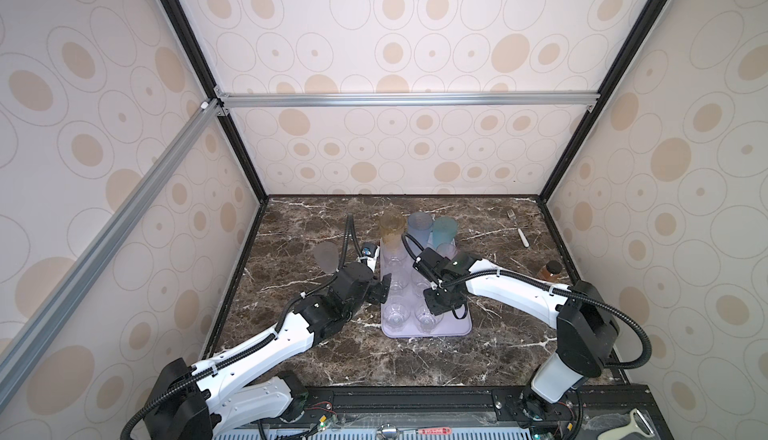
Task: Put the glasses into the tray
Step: 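Lower the clear glass onto the tray and open the right gripper, then raise the right gripper off the glass while the left gripper grasps the frosted cup, then lift the frosted cup with the left gripper toward the right gripper above the tray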
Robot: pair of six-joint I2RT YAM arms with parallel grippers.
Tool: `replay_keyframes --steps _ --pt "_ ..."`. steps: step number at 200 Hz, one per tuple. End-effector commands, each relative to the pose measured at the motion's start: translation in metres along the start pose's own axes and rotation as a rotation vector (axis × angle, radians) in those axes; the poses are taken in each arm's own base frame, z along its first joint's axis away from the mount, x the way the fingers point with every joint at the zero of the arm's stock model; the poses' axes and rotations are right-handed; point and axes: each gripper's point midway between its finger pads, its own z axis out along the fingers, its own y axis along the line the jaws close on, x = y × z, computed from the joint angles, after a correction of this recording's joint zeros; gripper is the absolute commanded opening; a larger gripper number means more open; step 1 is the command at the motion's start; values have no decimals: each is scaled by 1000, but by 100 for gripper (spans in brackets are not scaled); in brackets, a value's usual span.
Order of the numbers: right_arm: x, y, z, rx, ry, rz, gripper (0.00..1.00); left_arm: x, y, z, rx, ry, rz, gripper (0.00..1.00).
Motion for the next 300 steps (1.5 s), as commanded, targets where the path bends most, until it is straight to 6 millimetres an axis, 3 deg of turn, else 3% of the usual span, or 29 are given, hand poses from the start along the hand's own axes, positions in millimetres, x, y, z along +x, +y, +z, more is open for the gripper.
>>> replay_keyframes --steps 1,27,43,78,112,128,170,199,267,300 --pt "-11 -2 -37 -5 -81 5 38 -9 12 -2 -42 27 -33 82" --pt "-27 -8 -65 1 -170 14 38 -26 37 -6 -73 16 -68 78" --pt "-41 -11 -76 -10 -225 38 39 -35 67 -8 -112 10 -117 77" --pt "-76 -1 -87 -131 -349 155 38 -40 142 -3 -191 34 -239 68" --pt "-88 15 -84 -187 -342 155 38 -29 180 15 -220 123 -276 51" --pt "-87 15 -78 -177 -329 149 38 -19 188 24 -237 190 -265 43" --pt "-78 16 -64 -193 -311 165 38 -1 203 42 -289 288 -226 37" --pt "-77 18 -58 -201 -291 163 38 3 207 57 -285 333 -215 34" --pt "-79 23 -54 -216 -282 162 37 0 226 66 -366 367 -183 32" --pt "-79 24 -54 -218 -284 162 37 11 230 77 -375 416 -179 28"
